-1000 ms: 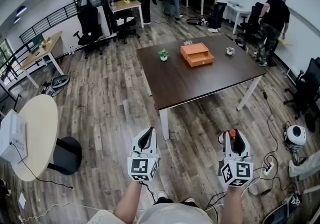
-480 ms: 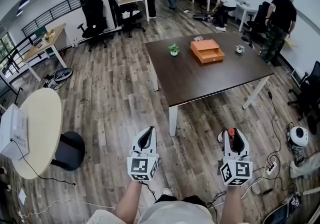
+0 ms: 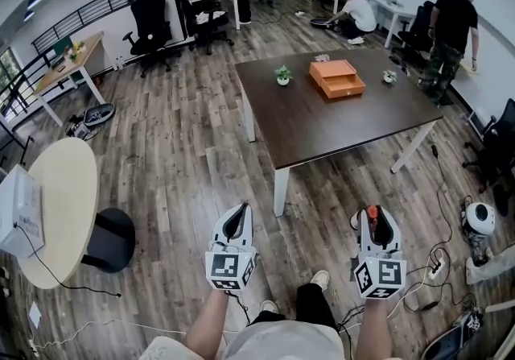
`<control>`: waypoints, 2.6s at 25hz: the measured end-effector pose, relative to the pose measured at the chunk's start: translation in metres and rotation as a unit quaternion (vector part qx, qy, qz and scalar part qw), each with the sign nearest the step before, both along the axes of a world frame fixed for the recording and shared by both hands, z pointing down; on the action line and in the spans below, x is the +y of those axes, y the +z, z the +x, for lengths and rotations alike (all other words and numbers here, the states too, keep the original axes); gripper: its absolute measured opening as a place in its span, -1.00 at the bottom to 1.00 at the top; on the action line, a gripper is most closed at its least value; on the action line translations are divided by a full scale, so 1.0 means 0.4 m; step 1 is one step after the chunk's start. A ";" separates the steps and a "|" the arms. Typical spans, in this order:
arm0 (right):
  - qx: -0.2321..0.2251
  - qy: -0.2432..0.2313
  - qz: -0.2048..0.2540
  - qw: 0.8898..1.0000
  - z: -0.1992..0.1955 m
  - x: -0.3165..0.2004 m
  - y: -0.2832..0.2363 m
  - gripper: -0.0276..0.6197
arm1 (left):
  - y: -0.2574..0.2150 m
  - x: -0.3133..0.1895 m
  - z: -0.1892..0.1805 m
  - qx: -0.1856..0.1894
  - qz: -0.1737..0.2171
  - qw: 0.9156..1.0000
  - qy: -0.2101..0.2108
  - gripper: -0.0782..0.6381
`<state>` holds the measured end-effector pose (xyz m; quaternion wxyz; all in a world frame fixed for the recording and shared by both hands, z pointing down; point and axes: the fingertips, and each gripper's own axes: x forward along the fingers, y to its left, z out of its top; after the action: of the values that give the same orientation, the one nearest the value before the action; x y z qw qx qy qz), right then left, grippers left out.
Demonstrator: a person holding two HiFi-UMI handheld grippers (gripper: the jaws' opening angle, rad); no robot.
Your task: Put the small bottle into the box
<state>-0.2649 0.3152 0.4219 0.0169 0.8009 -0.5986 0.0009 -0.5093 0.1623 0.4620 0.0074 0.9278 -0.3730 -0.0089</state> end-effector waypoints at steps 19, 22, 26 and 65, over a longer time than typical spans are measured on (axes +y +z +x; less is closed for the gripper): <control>-0.032 -0.012 0.012 0.999 0.414 -0.241 0.029 -0.49 | -0.029 -0.207 0.435 -0.039 0.014 0.999 0.006 -0.78; -0.036 -0.006 0.012 0.999 0.533 -0.254 0.030 -0.49 | -0.042 -0.235 0.567 -0.043 0.016 0.999 0.016 -0.78; -0.043 0.005 0.009 0.999 0.697 -0.267 0.042 -0.49 | -0.041 -0.267 0.744 -0.048 0.016 0.998 0.031 -0.78; -0.003 -0.072 -0.025 0.997 1.381 -0.977 0.048 -0.49 | 0.034 -0.941 1.454 0.015 -0.025 0.999 -0.016 -0.78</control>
<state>0.2875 -0.0757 0.4411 0.0352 0.7549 -0.6547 0.0171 0.0724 -0.2142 0.4756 0.0360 0.9209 -0.3878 -0.0140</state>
